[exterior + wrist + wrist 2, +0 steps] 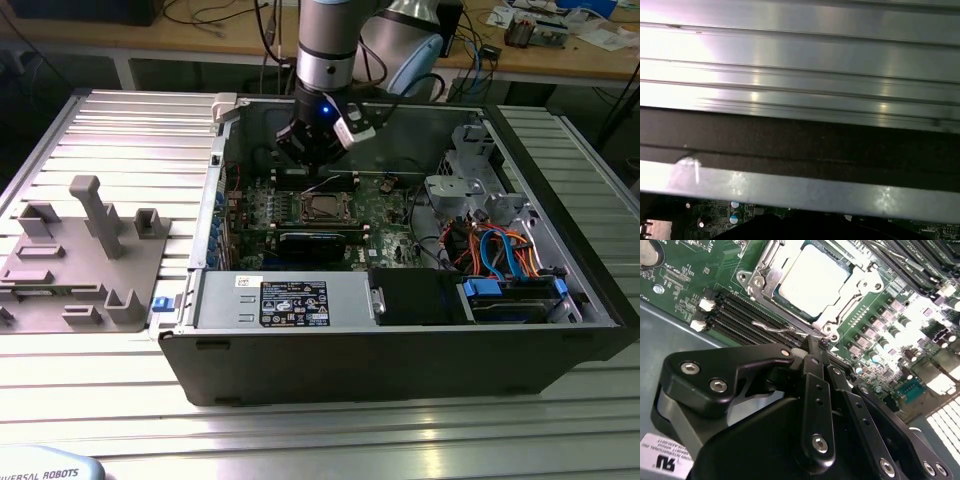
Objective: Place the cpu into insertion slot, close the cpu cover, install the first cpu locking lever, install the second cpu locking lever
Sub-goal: 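Install the first cpu locking lever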
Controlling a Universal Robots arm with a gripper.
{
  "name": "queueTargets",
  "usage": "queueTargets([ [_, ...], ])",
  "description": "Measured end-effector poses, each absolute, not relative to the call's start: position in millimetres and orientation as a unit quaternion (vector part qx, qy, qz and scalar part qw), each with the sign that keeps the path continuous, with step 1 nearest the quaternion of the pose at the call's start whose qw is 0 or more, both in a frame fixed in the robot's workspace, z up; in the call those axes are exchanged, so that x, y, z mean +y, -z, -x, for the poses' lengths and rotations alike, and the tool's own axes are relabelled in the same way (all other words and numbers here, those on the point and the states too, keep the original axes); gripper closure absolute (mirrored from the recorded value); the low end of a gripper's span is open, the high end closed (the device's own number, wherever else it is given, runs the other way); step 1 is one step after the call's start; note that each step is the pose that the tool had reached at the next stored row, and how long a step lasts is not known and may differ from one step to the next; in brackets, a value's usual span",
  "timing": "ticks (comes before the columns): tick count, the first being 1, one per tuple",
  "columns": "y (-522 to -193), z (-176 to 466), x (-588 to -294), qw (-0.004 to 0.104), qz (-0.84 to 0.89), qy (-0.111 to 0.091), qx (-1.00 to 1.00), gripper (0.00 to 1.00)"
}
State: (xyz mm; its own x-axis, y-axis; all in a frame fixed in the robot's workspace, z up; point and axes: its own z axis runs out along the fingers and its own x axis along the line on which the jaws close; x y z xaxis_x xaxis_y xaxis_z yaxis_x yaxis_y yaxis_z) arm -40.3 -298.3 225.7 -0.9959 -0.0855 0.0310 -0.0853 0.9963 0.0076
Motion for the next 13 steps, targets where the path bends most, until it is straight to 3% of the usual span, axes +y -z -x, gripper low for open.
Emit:
queueTargets([
  [13, -215.9, 36.5, -294.0, 0.016, -0.045, 0.001, -0.999, 0.89],
])
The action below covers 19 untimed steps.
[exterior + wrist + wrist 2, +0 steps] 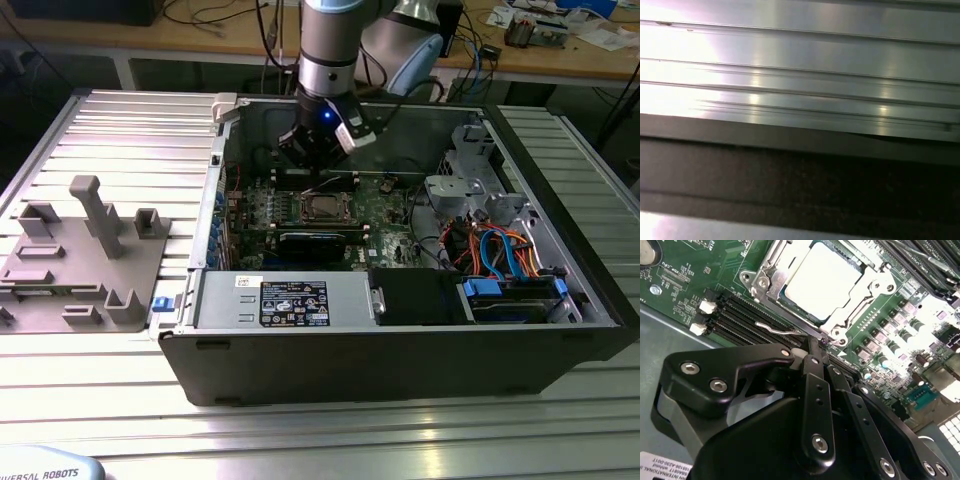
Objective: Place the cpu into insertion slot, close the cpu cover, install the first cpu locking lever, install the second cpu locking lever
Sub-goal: 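Install the first cpu locking lever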
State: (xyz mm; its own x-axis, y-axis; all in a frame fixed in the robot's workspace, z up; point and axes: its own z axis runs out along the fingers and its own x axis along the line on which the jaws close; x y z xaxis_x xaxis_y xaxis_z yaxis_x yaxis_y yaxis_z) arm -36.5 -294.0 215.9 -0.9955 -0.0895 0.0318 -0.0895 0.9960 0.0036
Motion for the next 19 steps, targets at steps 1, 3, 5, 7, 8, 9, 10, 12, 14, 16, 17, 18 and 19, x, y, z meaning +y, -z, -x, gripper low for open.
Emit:
queueTargets([
  [1, -214.3, 35.1, -294.0, 0.016, -0.045, 0.001, -0.999, 0.89],
  [3, -212.6, 33.0, -294.0, 0.017, -0.046, 0.001, -0.999, 0.89],
  [5, -211.4, 30.8, -294.0, 0.017, -0.047, 0.001, -0.999, 0.89],
  [7, -210.3, 28.4, -294.0, 0.017, -0.047, 0.001, -0.999, 0.89],
  [8, -209.8, 27.3, -294.0, 0.017, -0.047, 0.001, -0.999, 0.89],
  [9, -209.2, 26.1, -294.0, 0.018, -0.047, 0.001, -0.999, 0.89],
  [10, -208.7, 25.1, -294.0, 0.018, -0.047, 0.001, -0.999, 0.89],
  [12, -207.6, 22.6, -294.0, 0.018, -0.048, 0.001, -0.999, 0.89],
  [14, -206.5, 19.5, -294.0, 0.018, -0.048, 0.001, -0.999, 0.89],
  [16, -205.8, 15.7, -294.3, 0.019, -0.048, 0.001, -0.999, 0.89],
  [17, -205.7, 14.7, -294.4, 0.019, -0.048, 0.001, -0.999, 0.89],
  [18, -205.5, 13.7, -294.5, 0.019, -0.048, 0.001, -0.999, 0.89],
  [19, -205.4, 12.8, -294.6, 0.019, -0.048, 0.001, -0.999, 0.89],
])
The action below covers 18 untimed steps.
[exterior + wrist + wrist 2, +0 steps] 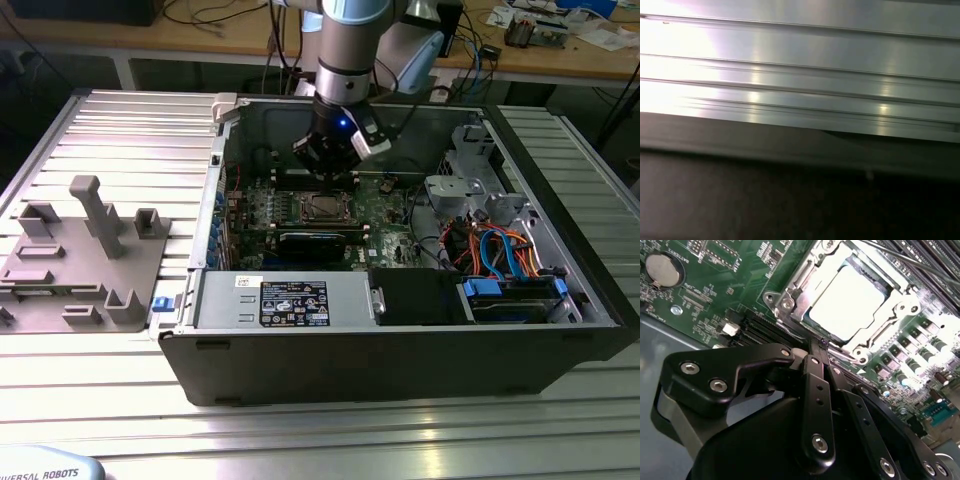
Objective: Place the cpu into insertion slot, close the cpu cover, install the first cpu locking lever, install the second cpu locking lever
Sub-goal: 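Install the first cpu locking lever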
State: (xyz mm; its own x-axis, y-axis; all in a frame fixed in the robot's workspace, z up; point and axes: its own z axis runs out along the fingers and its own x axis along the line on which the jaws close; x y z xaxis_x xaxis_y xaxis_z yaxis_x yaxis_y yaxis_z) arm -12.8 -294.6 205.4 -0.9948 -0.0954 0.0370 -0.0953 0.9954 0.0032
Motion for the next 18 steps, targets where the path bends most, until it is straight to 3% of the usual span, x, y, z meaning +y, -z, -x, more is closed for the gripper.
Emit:
queueTargets([
  [18, -200.4, -4.1, -298.1, 0.02, -0.048, 0.0, -0.999, 0.89],
])
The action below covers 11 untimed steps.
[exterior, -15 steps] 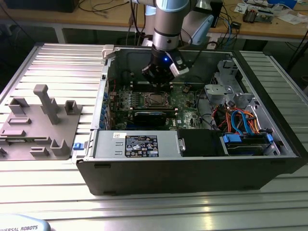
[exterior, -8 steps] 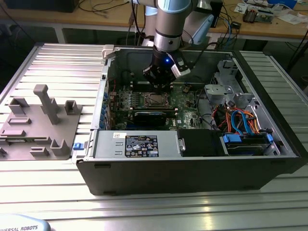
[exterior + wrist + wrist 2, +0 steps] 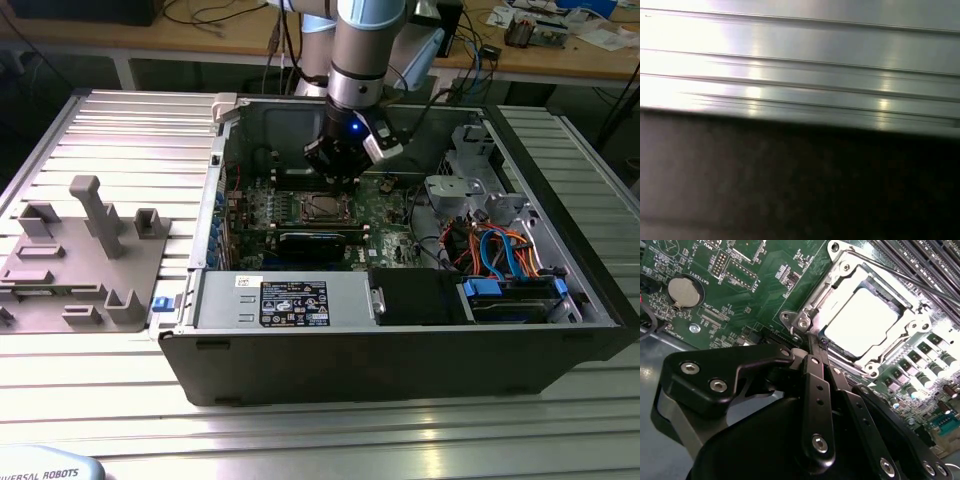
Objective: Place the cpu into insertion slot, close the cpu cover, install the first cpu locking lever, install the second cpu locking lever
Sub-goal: 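Install the first cpu locking lever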
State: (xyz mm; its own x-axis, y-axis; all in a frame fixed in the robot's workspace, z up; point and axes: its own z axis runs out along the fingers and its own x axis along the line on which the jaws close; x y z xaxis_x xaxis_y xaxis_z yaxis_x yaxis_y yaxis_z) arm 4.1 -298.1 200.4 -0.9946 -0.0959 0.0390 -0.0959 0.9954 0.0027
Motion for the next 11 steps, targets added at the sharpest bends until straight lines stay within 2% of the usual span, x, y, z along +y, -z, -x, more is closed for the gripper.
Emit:
queueTargets([
  [11, -209.5, -5.2, -296.9, 0.019, -0.048, 0.001, -0.999, 0.89],
])
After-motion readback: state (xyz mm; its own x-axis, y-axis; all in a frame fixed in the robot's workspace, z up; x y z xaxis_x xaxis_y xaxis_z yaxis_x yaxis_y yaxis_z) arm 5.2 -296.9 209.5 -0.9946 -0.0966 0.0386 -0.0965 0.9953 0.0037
